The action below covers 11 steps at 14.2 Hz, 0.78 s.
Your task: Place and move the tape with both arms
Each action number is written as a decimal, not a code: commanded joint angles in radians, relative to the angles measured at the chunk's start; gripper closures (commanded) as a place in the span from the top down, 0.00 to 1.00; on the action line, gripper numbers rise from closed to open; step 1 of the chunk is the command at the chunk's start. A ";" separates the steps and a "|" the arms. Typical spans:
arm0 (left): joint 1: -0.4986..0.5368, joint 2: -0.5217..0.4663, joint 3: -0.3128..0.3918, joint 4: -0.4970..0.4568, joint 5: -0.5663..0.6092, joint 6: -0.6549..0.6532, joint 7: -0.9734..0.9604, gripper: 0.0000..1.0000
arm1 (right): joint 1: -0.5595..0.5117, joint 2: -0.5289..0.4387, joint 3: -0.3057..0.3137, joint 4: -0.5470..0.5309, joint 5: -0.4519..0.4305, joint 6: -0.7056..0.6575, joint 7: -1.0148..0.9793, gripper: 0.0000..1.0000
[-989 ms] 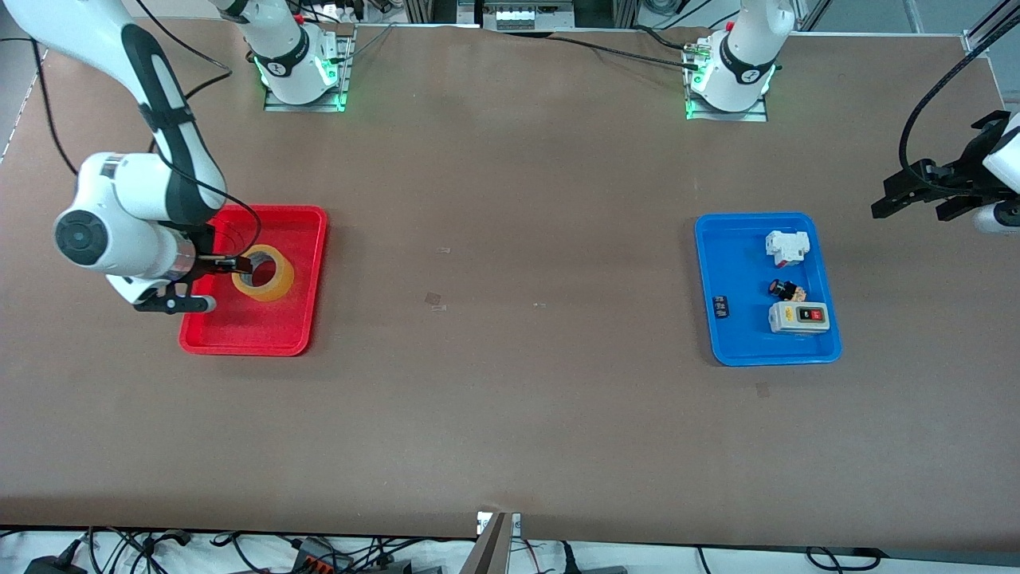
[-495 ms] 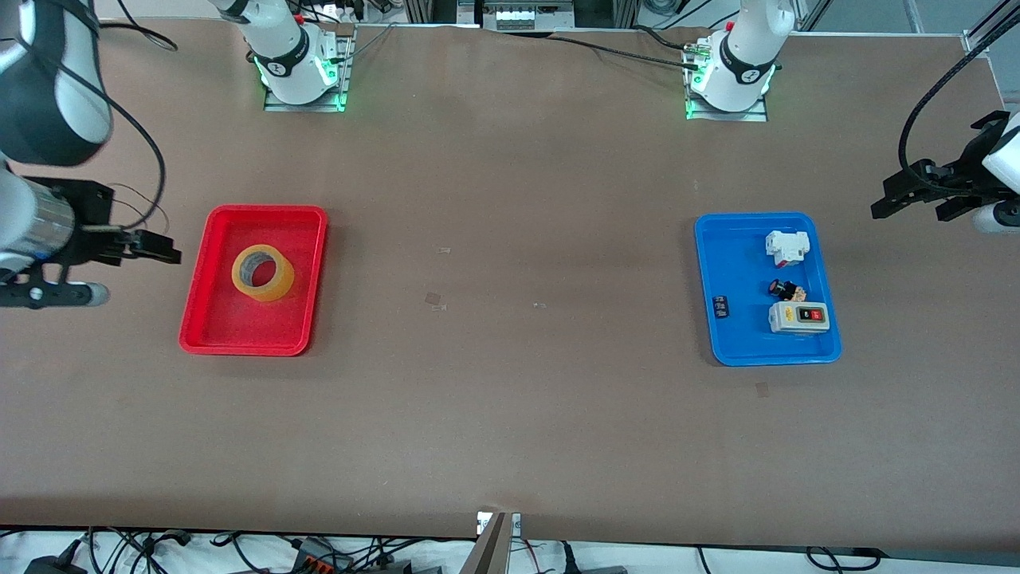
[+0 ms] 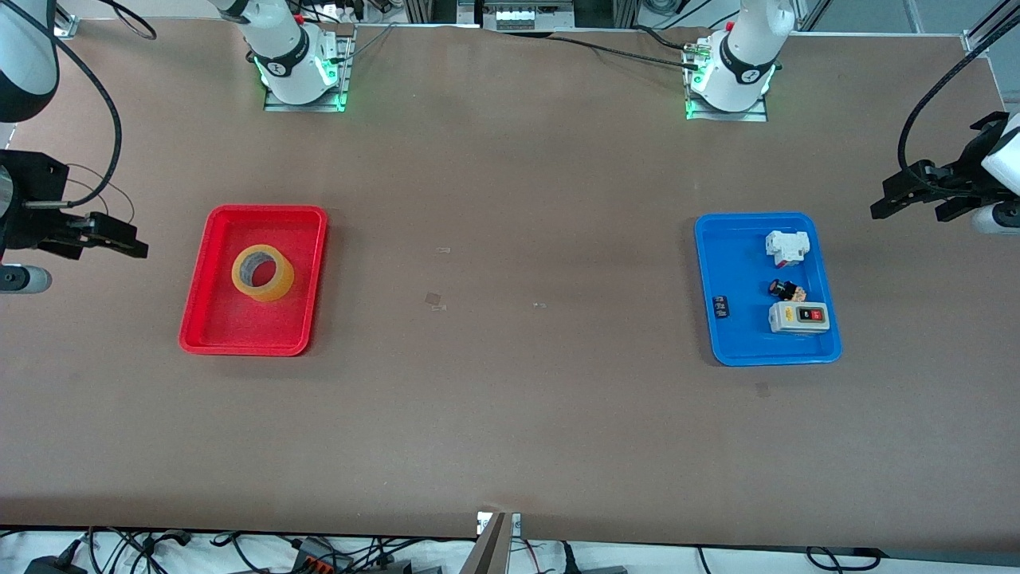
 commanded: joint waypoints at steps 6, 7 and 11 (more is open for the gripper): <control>-0.006 0.005 -0.001 0.006 0.024 -0.002 -0.012 1.00 | -0.025 -0.008 0.000 0.005 0.051 0.029 0.004 1.00; -0.007 0.005 -0.001 0.006 0.024 -0.002 -0.012 1.00 | -0.023 -0.045 0.000 -0.052 0.047 0.061 0.002 1.00; -0.011 0.006 -0.001 0.007 0.024 -0.002 -0.013 1.00 | -0.025 -0.241 0.000 -0.362 0.043 0.213 0.001 1.00</control>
